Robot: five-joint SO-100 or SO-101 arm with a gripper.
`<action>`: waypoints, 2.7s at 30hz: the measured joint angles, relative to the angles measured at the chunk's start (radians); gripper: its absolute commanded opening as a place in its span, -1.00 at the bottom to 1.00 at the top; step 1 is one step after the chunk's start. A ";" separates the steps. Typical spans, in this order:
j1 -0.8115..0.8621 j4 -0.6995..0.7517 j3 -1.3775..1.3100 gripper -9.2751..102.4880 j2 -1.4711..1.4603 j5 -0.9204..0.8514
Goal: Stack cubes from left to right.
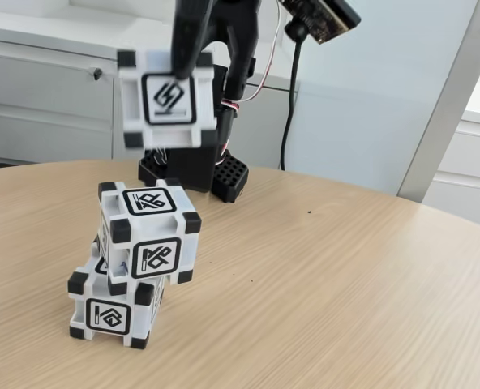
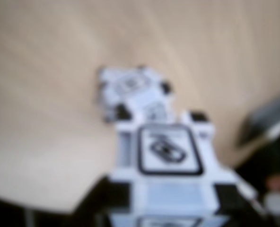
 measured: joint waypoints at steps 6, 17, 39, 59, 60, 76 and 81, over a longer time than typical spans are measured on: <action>0.000 -0.017 0.000 -0.58 -0.084 0.031; 0.000 -0.078 0.000 -0.58 -0.110 0.101; 0.058 -0.084 0.000 -0.58 -0.114 0.055; 0.061 -0.084 0.000 -0.47 -0.114 0.046; 0.061 -0.084 0.000 -0.37 -0.114 0.046; 0.061 -0.087 0.046 -0.02 -0.114 -0.003; 0.054 -0.086 0.046 0.09 -0.114 -0.018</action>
